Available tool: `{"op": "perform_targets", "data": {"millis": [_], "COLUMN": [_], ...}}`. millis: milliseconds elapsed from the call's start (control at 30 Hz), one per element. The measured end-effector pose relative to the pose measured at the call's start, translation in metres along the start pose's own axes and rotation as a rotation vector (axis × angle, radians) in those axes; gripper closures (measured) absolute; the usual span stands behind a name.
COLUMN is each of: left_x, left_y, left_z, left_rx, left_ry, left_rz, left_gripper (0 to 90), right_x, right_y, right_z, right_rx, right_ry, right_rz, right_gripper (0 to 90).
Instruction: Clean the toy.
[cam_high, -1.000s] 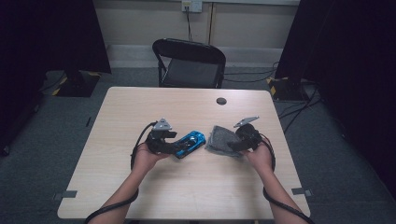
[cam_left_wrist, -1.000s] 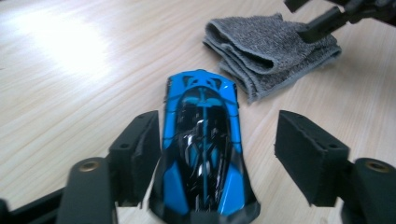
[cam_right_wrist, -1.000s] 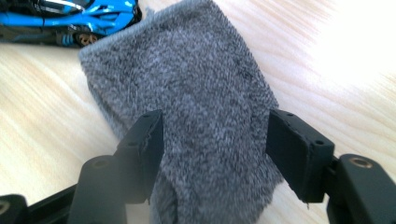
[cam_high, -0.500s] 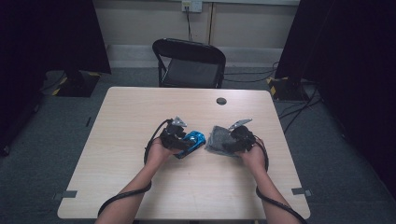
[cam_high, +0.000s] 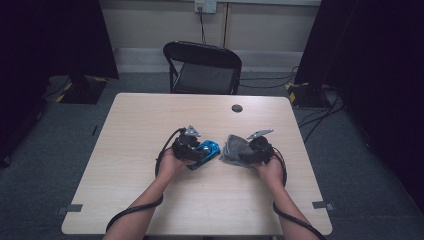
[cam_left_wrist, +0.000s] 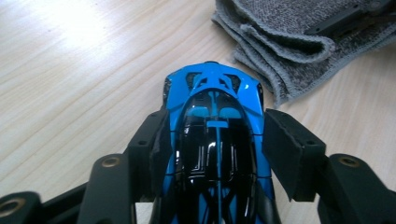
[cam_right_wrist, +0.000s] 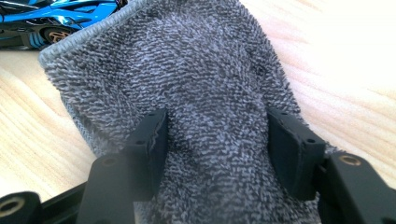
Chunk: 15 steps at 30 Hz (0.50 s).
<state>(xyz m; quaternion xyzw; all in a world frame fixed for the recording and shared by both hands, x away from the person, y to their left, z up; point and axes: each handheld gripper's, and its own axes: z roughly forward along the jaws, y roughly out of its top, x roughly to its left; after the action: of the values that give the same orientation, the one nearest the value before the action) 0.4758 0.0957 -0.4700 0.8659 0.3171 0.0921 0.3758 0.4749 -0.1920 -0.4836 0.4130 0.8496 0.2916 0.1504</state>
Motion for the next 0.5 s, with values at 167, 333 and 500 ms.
{"op": "perform_targets", "data": {"millis": [167,333,500], "left_x": [-0.0009,0.0006,0.0022], "left_y": [-0.0007,-0.0013,-0.0017], "left_z": [0.0032,0.0023,0.0034], "left_rx": [0.006,0.007,-0.001], "left_ry": [0.003,0.001,-0.009], "left_rz": [0.009,0.021,0.037], "left_gripper": [45.6,49.4,49.3], "right_x": [0.0003,0.0009,0.0012], "right_y": [0.0005,0.0005,-0.0001], "right_z": [0.0002,0.0002,0.0002], "right_rx": [0.006,0.01,0.009], "right_ry": [-0.002,0.001,0.004], "right_rz": [0.006,0.023,0.033], "right_gripper": [42.2,46.1,47.3]}}
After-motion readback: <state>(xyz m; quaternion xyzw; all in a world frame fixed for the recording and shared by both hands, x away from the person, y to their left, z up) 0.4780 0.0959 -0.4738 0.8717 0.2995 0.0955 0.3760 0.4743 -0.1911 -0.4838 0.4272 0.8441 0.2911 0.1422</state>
